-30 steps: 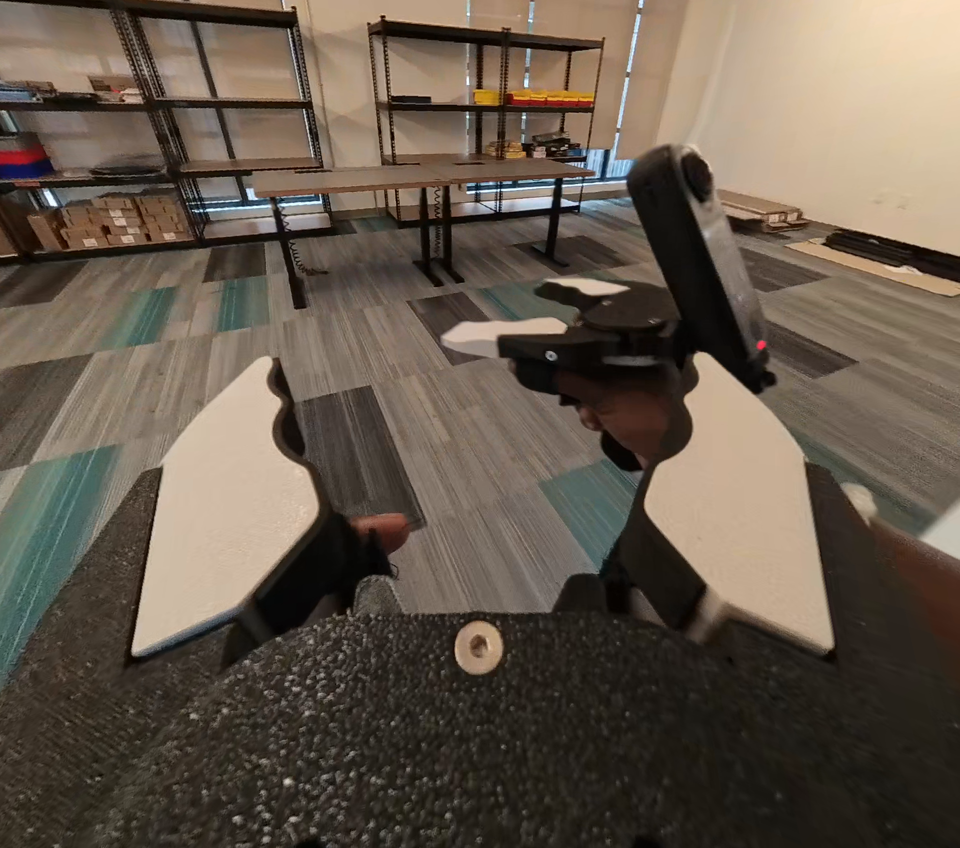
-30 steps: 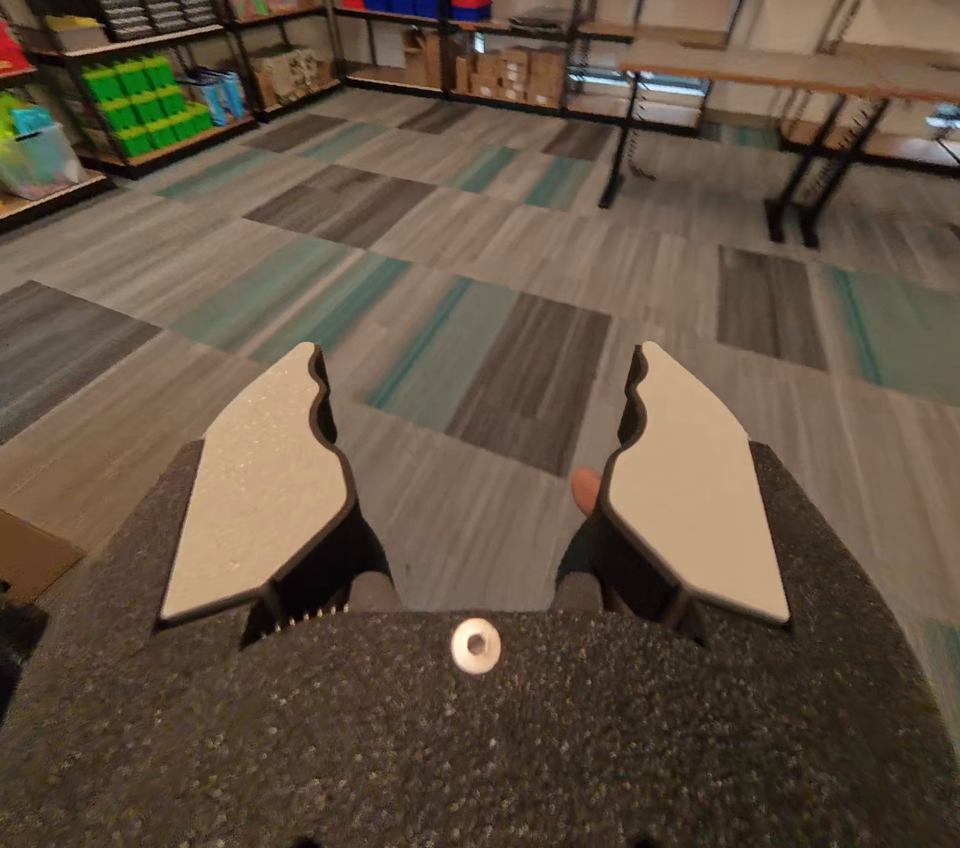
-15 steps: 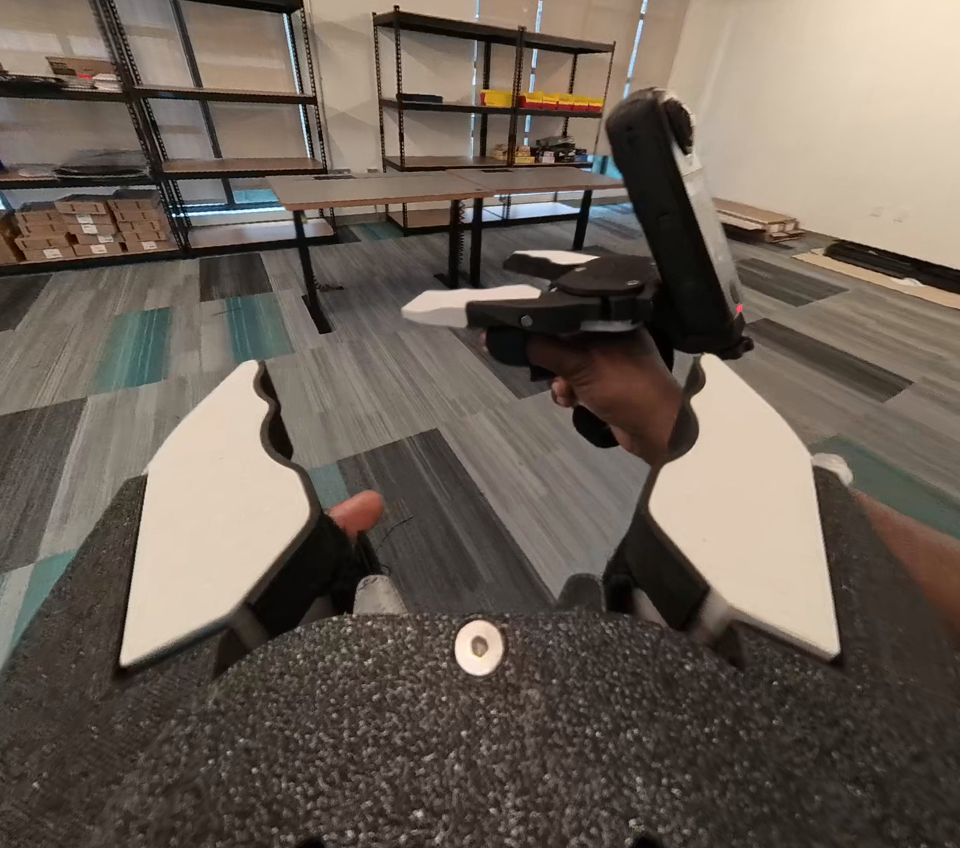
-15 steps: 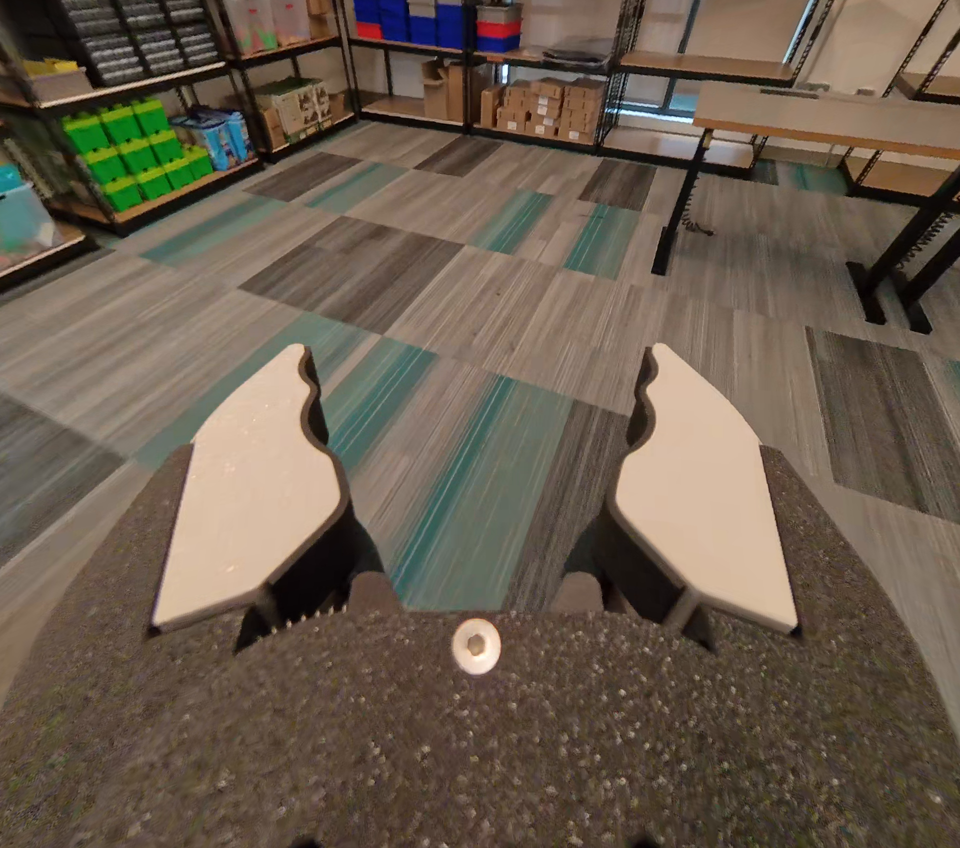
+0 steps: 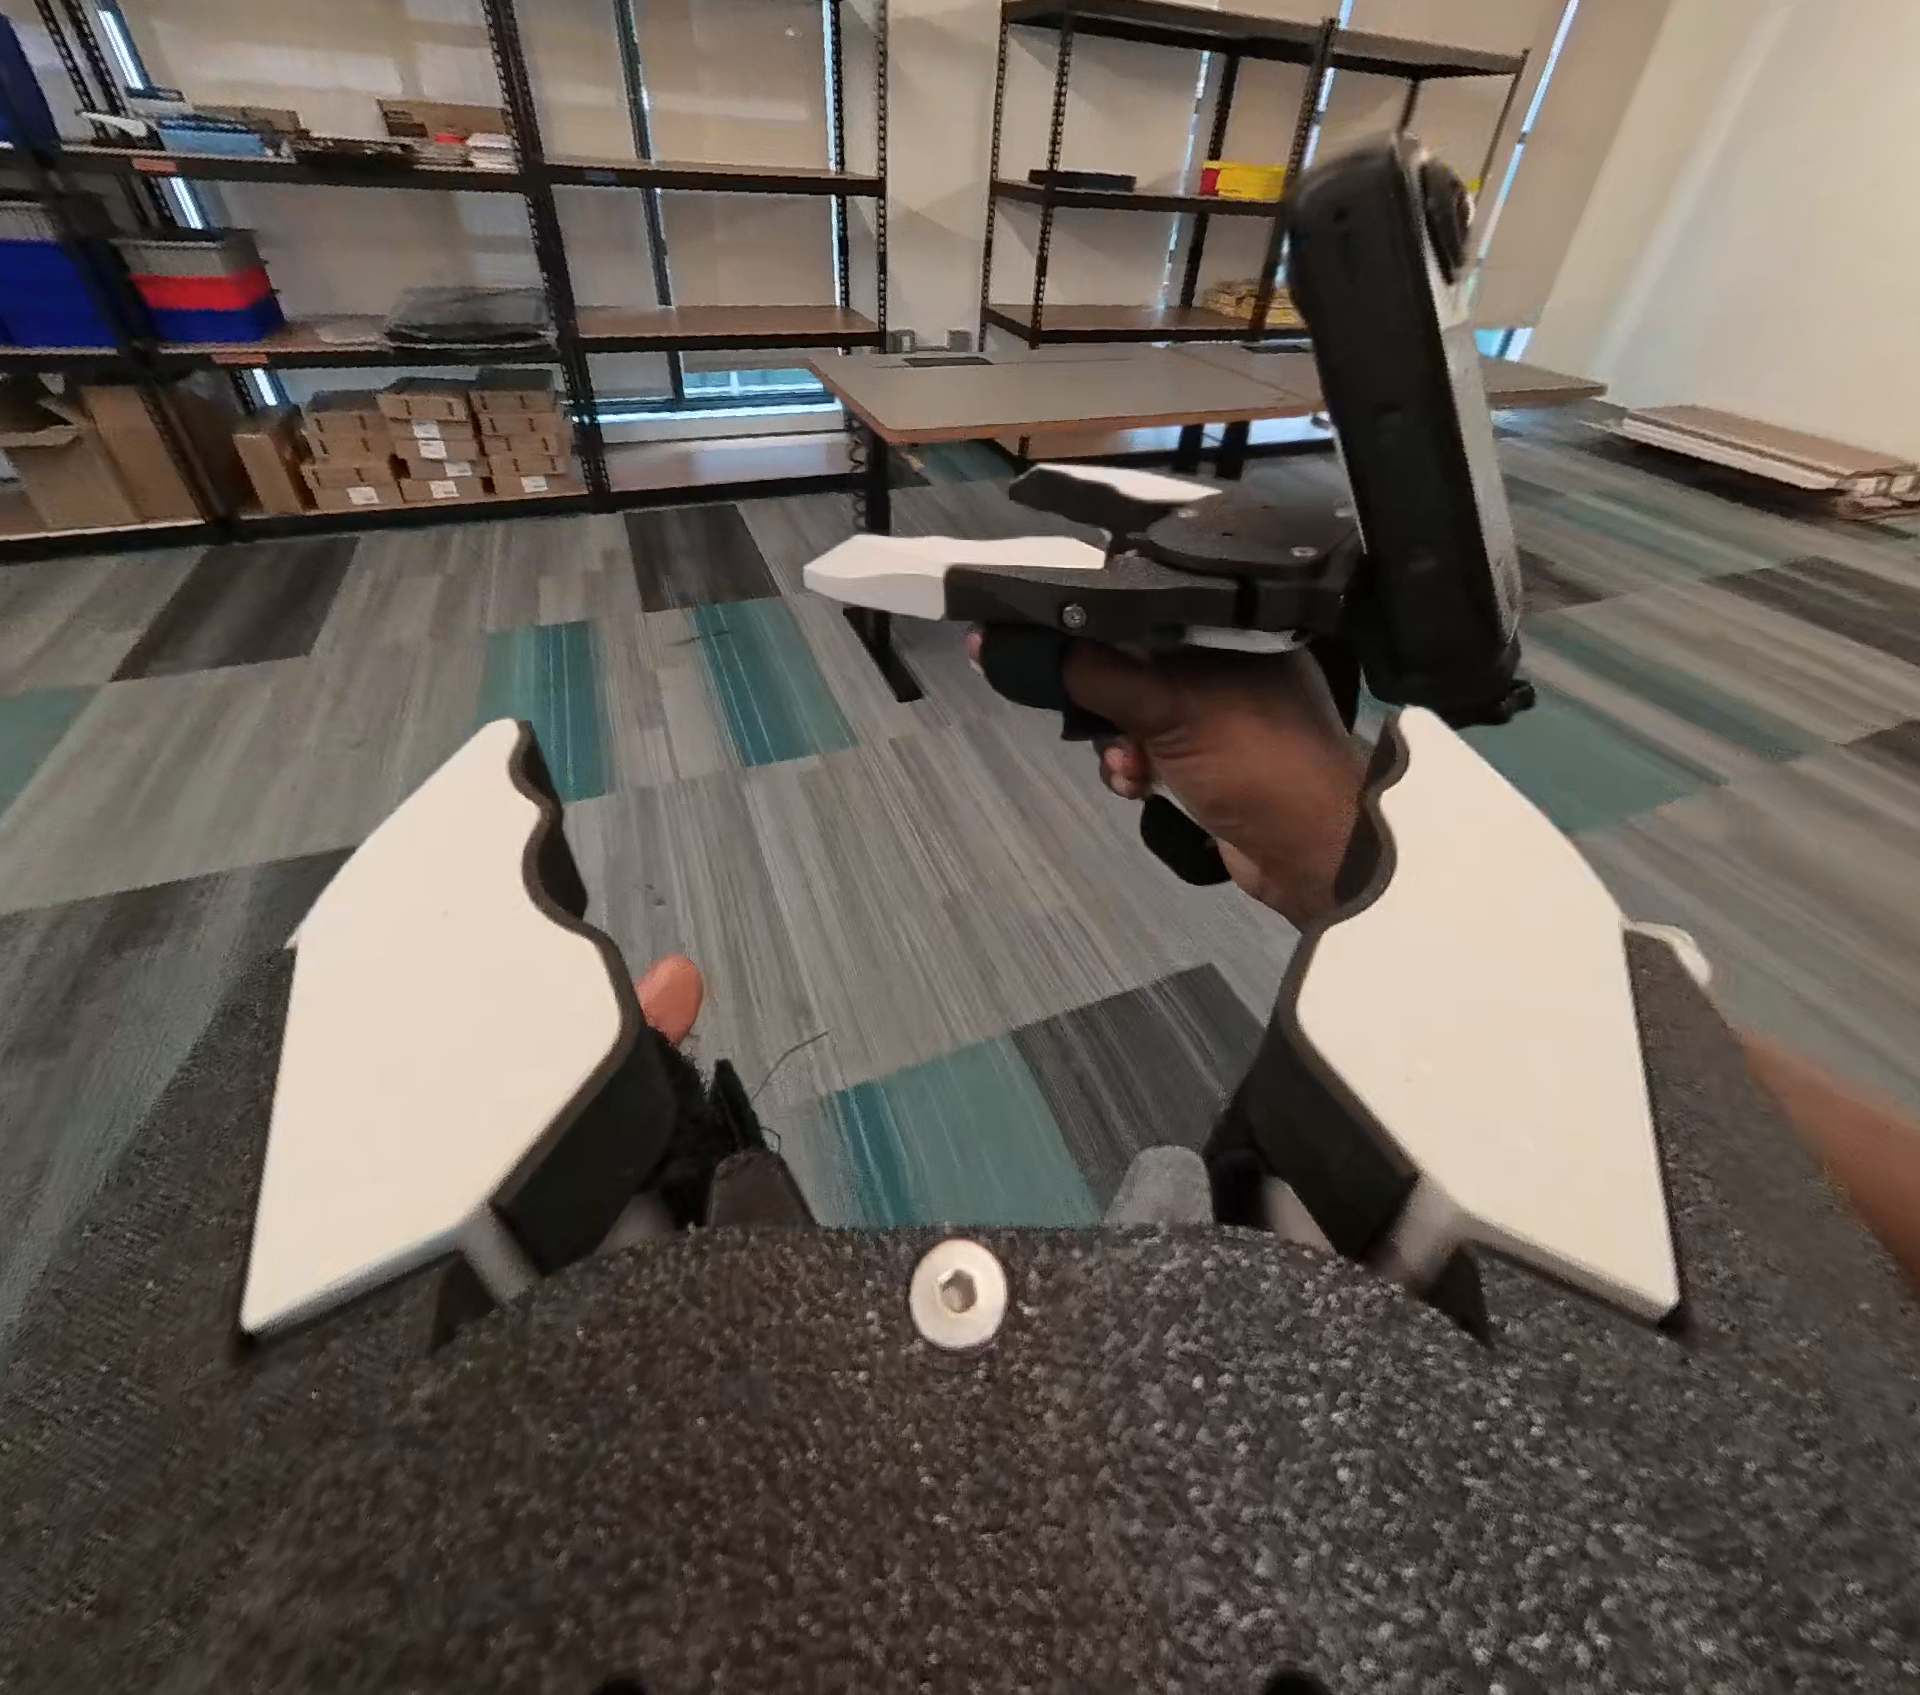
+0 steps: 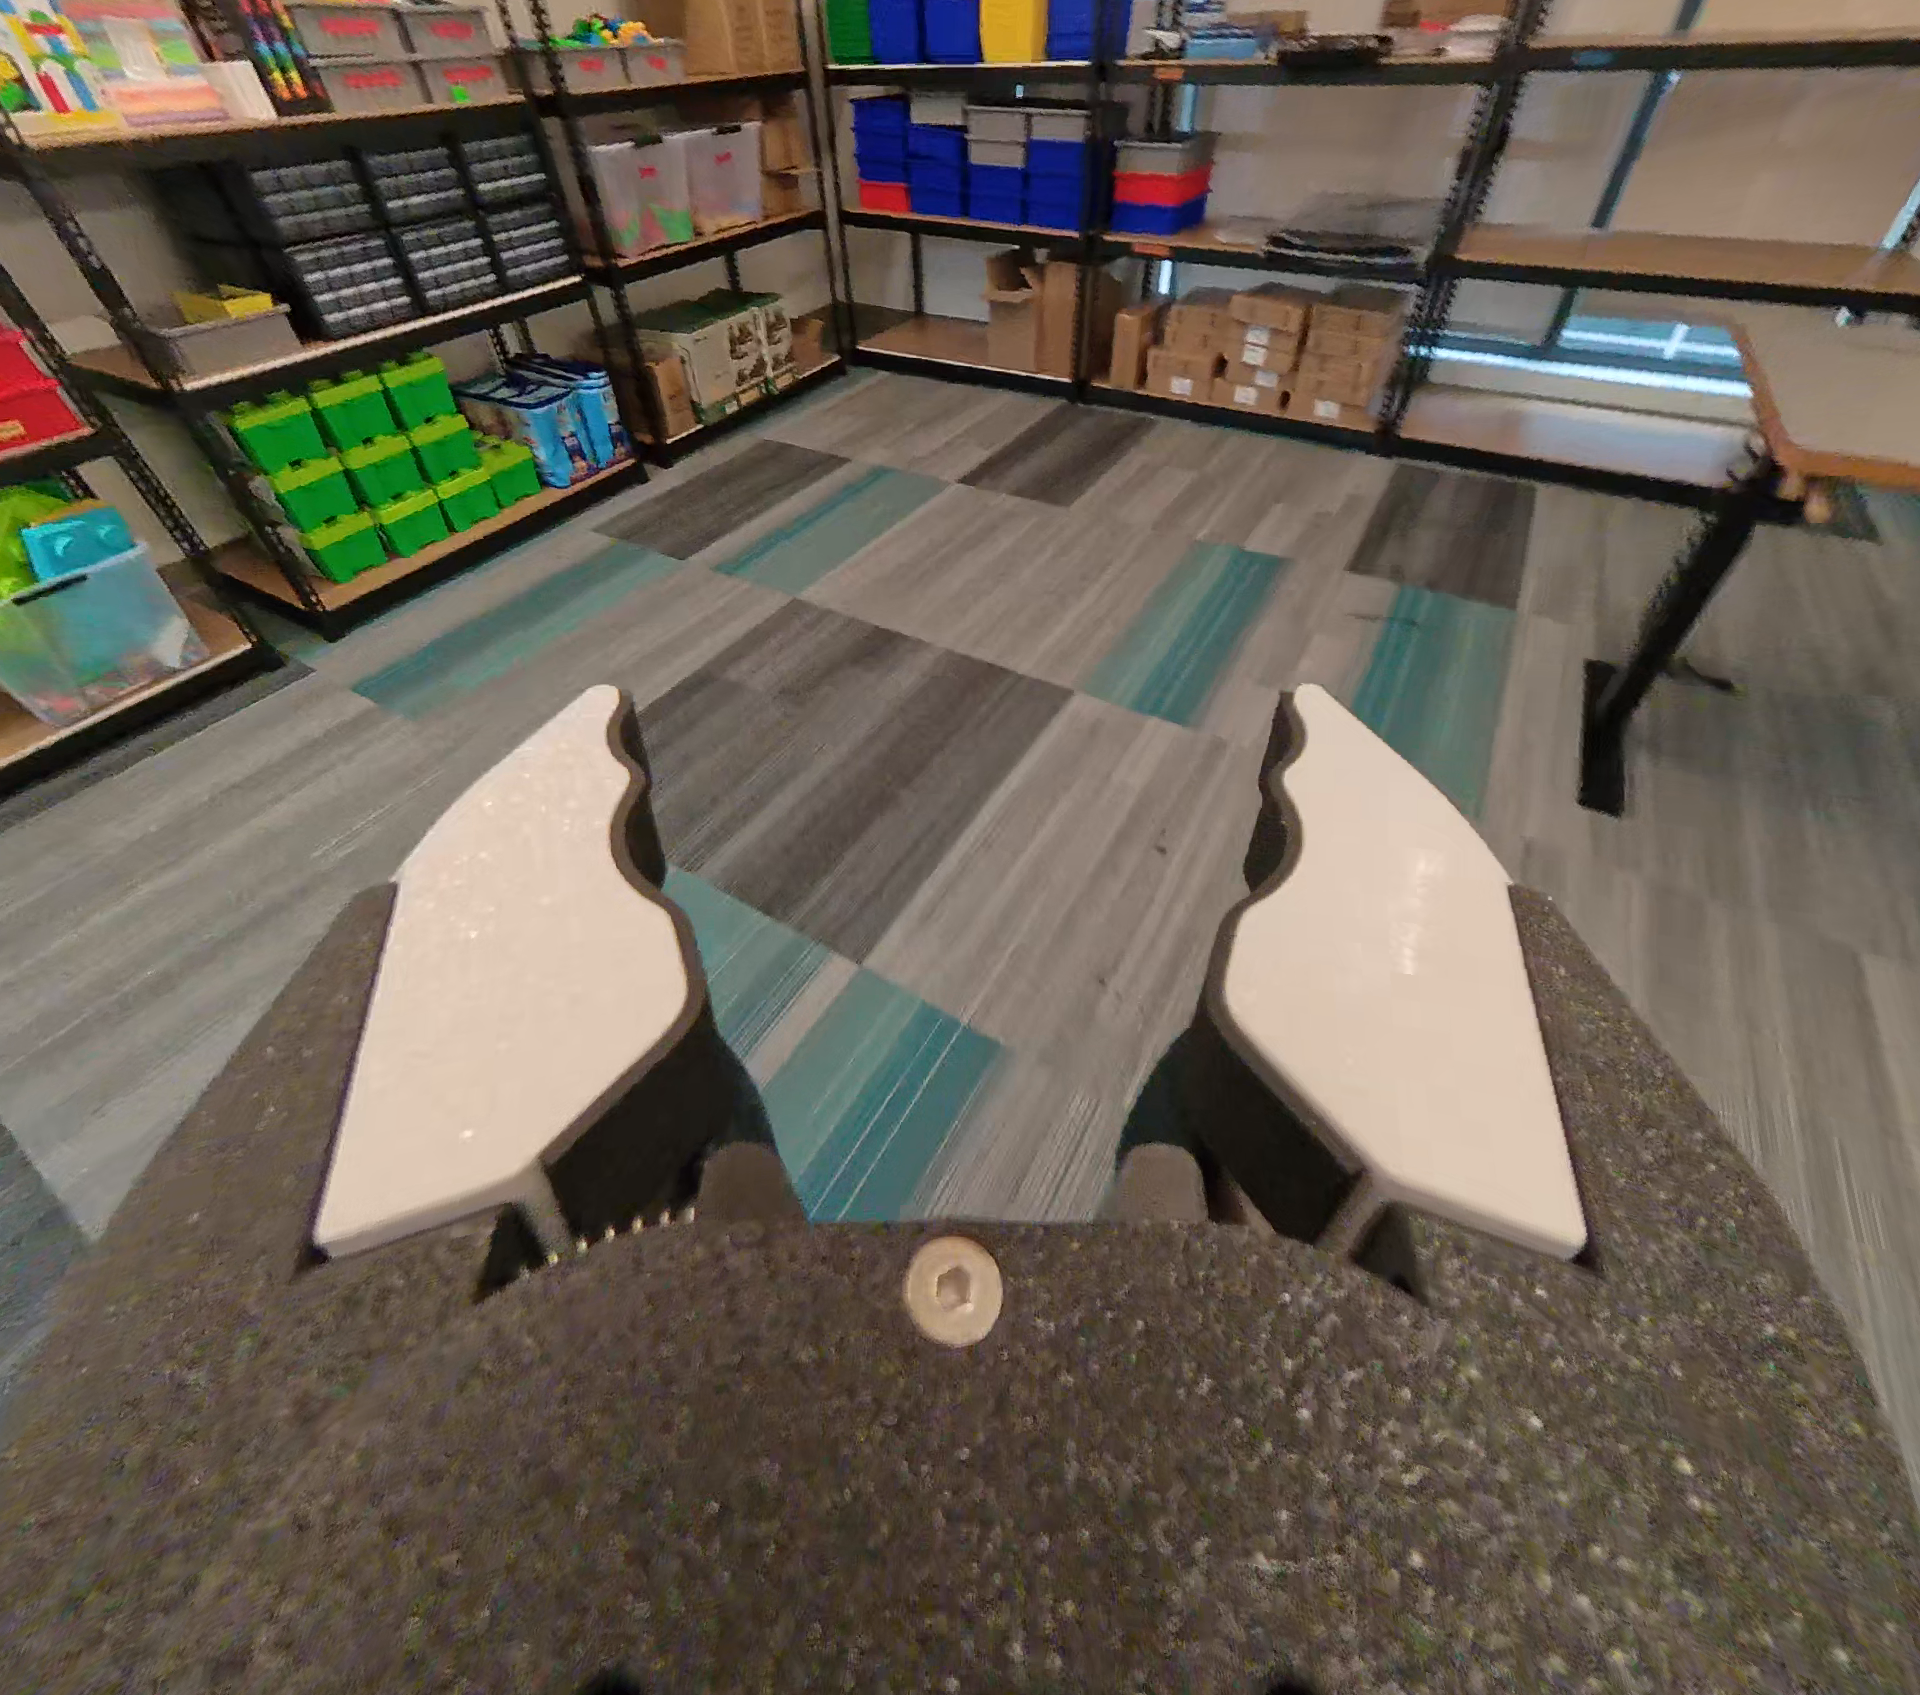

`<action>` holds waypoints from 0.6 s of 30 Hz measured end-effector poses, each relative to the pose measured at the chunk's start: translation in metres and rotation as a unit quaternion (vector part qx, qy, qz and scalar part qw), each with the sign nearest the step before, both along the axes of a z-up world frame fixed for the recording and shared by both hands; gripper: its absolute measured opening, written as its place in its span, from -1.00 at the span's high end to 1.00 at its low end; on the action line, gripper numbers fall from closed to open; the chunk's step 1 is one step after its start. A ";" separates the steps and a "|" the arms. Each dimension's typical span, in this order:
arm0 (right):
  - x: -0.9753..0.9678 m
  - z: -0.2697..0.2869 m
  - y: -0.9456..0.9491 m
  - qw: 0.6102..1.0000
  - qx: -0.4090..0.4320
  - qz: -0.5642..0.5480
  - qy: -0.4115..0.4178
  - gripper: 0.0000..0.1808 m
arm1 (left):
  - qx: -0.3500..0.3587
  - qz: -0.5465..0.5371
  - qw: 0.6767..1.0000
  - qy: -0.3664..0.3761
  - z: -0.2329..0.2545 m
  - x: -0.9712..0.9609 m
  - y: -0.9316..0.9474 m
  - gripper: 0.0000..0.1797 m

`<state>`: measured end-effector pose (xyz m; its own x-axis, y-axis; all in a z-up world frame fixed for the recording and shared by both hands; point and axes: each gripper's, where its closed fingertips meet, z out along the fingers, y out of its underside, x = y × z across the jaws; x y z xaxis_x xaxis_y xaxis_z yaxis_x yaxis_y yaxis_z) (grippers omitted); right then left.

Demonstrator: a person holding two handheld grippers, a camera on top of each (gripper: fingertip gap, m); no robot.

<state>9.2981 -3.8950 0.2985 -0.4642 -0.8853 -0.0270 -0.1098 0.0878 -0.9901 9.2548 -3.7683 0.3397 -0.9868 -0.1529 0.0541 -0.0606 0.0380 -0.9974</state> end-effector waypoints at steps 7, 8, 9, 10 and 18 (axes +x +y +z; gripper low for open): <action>0.210 -0.025 -0.121 0.997 0.013 -0.082 0.000 -0.21 | -0.009 -0.048 0.999 -0.006 -0.007 0.251 -0.111 -0.56; 0.235 -0.029 -0.139 0.995 0.024 -0.100 0.005 -0.21 | -0.011 -0.063 0.998 0.005 -0.001 0.287 -0.127 -0.56; 0.258 -0.030 -0.155 0.993 0.028 -0.114 0.008 -0.21 | -0.018 -0.074 0.997 0.008 0.006 0.316 -0.141 -0.55; 0.284 -0.029 -0.173 0.992 0.027 -0.126 0.012 -0.20 | -0.021 -0.079 0.997 -0.001 0.010 0.344 -0.155 -0.55; 0.484 -0.039 -0.307 0.975 0.009 -0.218 0.036 -0.19 | -0.008 -0.116 0.993 -0.021 -0.012 0.589 -0.276 -0.54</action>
